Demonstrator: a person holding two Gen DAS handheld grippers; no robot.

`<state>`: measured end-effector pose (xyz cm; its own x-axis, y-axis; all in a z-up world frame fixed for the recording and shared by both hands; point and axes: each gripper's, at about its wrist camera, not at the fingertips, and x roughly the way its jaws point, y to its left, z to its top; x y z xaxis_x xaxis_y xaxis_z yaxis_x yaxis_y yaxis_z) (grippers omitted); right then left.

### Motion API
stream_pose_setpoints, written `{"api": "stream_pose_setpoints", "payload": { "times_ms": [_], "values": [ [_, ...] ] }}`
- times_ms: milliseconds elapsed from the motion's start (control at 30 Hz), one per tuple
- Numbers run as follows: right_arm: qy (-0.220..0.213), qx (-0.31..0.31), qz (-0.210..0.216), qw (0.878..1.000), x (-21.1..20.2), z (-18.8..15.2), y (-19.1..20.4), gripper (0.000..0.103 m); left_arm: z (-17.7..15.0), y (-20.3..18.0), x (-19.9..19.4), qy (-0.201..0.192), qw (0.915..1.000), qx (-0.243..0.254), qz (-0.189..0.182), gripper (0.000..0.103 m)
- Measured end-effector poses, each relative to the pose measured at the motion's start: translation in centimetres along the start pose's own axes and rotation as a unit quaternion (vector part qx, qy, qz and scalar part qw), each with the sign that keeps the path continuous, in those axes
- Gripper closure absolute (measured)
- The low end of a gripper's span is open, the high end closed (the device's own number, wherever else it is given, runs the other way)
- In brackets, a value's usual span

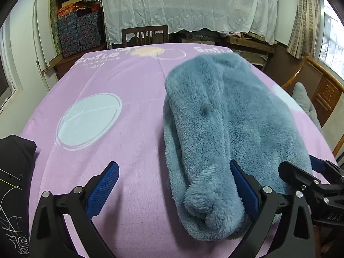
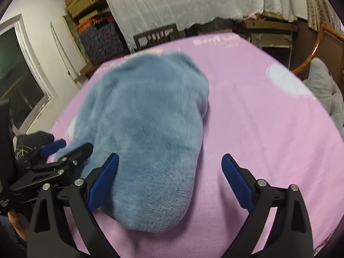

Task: Fold large clothes
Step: 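Open both grippers and withdraw them from the folded bundle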

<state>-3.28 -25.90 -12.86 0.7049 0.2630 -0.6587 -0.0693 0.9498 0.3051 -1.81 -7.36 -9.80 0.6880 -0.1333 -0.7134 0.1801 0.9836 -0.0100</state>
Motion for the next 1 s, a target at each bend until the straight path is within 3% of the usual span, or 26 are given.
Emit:
{"api": "stream_pose_setpoints", "payload": {
  "times_ms": [333,700,1000],
  "values": [
    [0.003,-0.021,-0.019,1.0,1.8,-1.2,-0.3,0.006,-0.6,-0.2,0.7,-0.002,0.9999,0.014,0.004,0.003],
    [0.026,-0.008,-0.018,0.999,-1.2,-2.8,-0.1,0.006,-1.7,-0.4,-2.2,-0.019,0.9992,0.028,0.021,0.003],
    [-0.012,-0.011,-0.022,1.0,-3.7,-2.4,0.4,0.006,0.1,1.6,-2.8,-0.006,0.9999,-0.01,-0.009,0.003]
  ]
}}
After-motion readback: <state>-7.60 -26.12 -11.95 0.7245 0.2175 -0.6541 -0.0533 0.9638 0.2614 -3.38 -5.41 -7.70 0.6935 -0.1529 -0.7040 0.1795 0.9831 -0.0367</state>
